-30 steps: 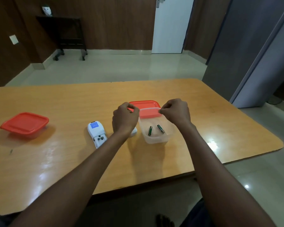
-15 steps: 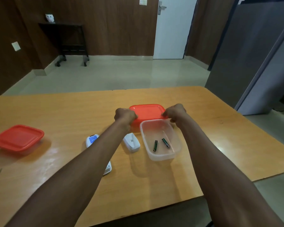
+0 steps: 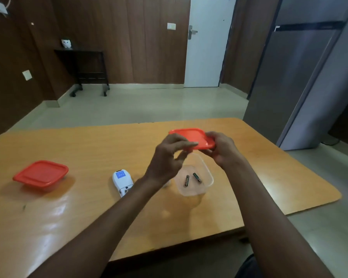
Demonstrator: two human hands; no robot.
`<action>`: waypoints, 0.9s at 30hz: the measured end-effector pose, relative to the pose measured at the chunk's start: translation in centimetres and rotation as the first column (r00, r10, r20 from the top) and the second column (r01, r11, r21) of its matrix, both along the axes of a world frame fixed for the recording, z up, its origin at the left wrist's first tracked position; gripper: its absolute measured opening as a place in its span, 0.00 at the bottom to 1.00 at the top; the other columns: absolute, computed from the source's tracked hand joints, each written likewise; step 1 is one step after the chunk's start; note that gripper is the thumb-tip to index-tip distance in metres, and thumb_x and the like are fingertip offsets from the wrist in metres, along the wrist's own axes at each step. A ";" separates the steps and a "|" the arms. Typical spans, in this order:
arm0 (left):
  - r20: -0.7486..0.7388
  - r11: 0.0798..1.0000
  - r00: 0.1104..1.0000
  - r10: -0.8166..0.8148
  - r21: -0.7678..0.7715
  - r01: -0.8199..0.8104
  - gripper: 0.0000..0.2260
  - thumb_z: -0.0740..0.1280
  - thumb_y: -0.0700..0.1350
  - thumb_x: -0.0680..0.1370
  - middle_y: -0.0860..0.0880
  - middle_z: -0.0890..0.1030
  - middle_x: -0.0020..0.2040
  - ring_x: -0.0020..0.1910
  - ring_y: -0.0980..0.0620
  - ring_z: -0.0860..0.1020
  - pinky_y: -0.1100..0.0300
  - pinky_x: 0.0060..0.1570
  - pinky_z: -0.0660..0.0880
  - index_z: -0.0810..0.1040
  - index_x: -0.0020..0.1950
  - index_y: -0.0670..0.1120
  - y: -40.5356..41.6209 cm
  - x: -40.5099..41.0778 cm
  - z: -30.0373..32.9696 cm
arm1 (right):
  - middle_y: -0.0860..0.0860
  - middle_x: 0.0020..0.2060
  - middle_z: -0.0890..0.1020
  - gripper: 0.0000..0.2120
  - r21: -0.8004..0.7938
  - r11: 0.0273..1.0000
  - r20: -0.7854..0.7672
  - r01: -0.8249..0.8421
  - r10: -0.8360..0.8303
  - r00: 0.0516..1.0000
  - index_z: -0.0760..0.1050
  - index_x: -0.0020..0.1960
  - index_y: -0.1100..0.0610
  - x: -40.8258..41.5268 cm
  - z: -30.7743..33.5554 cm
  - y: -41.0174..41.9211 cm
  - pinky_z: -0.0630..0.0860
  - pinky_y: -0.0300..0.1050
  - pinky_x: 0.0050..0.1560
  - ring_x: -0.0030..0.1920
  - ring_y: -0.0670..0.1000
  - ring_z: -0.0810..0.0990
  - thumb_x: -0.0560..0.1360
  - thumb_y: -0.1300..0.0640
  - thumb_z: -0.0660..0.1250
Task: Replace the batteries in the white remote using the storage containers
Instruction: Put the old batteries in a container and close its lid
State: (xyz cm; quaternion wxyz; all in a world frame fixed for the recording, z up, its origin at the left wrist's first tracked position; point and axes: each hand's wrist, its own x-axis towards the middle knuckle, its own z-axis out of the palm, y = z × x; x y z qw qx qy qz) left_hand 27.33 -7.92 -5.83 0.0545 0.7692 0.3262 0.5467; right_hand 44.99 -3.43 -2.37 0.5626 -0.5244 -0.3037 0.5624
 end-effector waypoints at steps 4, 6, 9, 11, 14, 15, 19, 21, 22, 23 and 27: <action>0.064 0.985 0.994 0.091 -0.156 -0.080 0.18 0.75 0.56 0.72 0.50 0.83 0.54 0.55 0.52 0.77 0.60 0.57 0.72 0.85 0.58 0.49 -2.4 0.1 -1.6 | 0.54 0.34 0.80 0.10 0.029 0.999 0.433 0.033 -0.042 0.900 0.80 0.36 0.58 1.5 -2.3 -1.4 0.75 0.48 0.36 0.36 0.55 0.78 0.75 0.63 0.68; 0.175 0.860 0.940 0.293 -0.478 -0.179 0.16 0.72 0.56 0.76 0.50 0.81 0.56 0.52 0.53 0.78 0.64 0.48 0.75 0.83 0.61 0.51 -2.9 0.1 -1.7 | 0.55 0.42 0.84 0.07 0.015 1.000 0.591 -0.002 -0.007 0.806 0.84 0.43 0.57 1.8 -3.6 -2.3 0.80 0.52 0.46 0.45 0.56 0.82 0.77 0.59 0.68; 0.129 0.498 0.854 0.503 -0.851 -0.165 0.19 0.71 0.54 0.77 0.46 0.82 0.57 0.47 0.50 0.81 0.61 0.41 0.80 0.79 0.65 0.47 -2.2 -0.5 -3.0 | 0.55 0.50 0.84 0.11 0.017 0.999 0.713 -0.048 0.022 0.700 0.84 0.56 0.58 1.6 -5.0 -3.2 0.78 0.49 0.49 0.52 0.56 0.81 0.80 0.57 0.65; 0.079 0.440 0.868 0.490 -0.882 -0.168 0.22 0.72 0.52 0.75 0.44 0.84 0.52 0.44 0.46 0.84 0.54 0.47 0.82 0.78 0.66 0.45 -1.8 -0.4 -3.9 | 0.57 0.53 0.84 0.13 0.044 0.998 0.786 -0.046 -0.006 0.618 0.83 0.58 0.59 1.1 -5.3 -3.5 0.76 0.47 0.49 0.53 0.57 0.80 0.80 0.57 0.63; 0.114 0.395 0.877 0.467 -0.914 -0.092 0.22 0.74 0.45 0.74 0.42 0.86 0.45 0.31 0.46 0.84 0.56 0.38 0.83 0.78 0.67 0.44 -2.0 0.5 -3.5 | 0.58 0.52 0.85 0.13 0.099 0.995 0.884 -0.008 -0.084 0.460 0.84 0.55 0.60 0.4 -5.9 -3.4 0.73 0.45 0.46 0.53 0.60 0.82 0.78 0.56 0.63; 0.115 0.389 0.874 0.472 -0.917 -0.089 0.22 0.74 0.43 0.74 0.42 0.86 0.44 0.30 0.46 0.84 0.54 0.38 0.84 0.78 0.67 0.43 -1.9 0.7 -3.4 | 0.58 0.50 0.85 0.12 0.112 0.994 0.901 -0.004 -0.100 0.422 0.84 0.52 0.59 0.2 -6.2 -3.3 0.71 0.44 0.44 0.51 0.60 0.82 0.78 0.56 0.64; 0.133 0.379 0.855 0.502 -0.922 -0.079 0.22 0.72 0.39 0.73 0.46 0.84 0.39 0.32 0.44 0.86 0.47 0.41 0.85 0.79 0.67 0.43 -1.6 1.1 -3.2 | 0.59 0.49 0.82 0.13 0.125 0.992 0.951 -0.022 -0.114 0.288 0.84 0.47 0.62 0.2 -7.3 -3.2 0.75 0.47 0.42 0.45 0.62 0.81 0.77 0.57 0.62; 0.147 0.370 0.858 0.492 -0.927 -0.053 0.22 0.72 0.38 0.73 0.45 0.84 0.38 0.33 0.43 0.86 0.46 0.41 0.85 0.79 0.67 0.43 -1.6 1.1 -3.2 | 0.61 0.44 0.84 0.14 0.106 0.993 0.962 -0.045 -0.091 0.259 0.83 0.44 0.64 0.2 -7.5 -3.1 0.78 0.50 0.41 0.42 0.62 0.81 0.77 0.59 0.61; 0.151 0.365 0.861 0.486 -0.930 -0.042 0.22 0.73 0.38 0.74 0.44 0.85 0.39 0.33 0.42 0.86 0.46 0.41 0.85 0.78 0.68 0.42 -1.6 1.2 -3.1 | 0.61 0.42 0.84 0.14 0.092 0.994 0.962 -0.051 -0.075 0.261 0.83 0.43 0.65 0.2 -7.6 -3.1 0.77 0.49 0.40 0.41 0.63 0.80 0.77 0.60 0.61; 0.154 0.362 0.864 0.479 -0.932 -0.035 0.22 0.73 0.38 0.74 0.42 0.85 0.41 0.33 0.42 0.86 0.45 0.40 0.85 0.78 0.68 0.42 -1.6 1.2 -3.1 | 0.61 0.41 0.84 0.14 0.076 0.996 0.962 -0.055 -0.059 0.266 0.83 0.43 0.65 0.2 -7.7 -3.0 0.75 0.48 0.39 0.40 0.62 0.79 0.77 0.60 0.61; 0.138 0.319 0.865 0.482 -0.947 -0.026 0.18 0.71 0.34 0.75 0.39 0.85 0.48 0.35 0.41 0.86 0.47 0.33 0.84 0.78 0.66 0.40 -1.3 1.2 -2.4 | 0.61 0.36 0.80 0.13 0.019 0.996 0.960 -0.082 0.005 0.280 0.80 0.40 0.68 0.4 -7.7 -2.6 0.69 0.47 0.36 0.37 0.62 0.75 0.75 0.63 0.60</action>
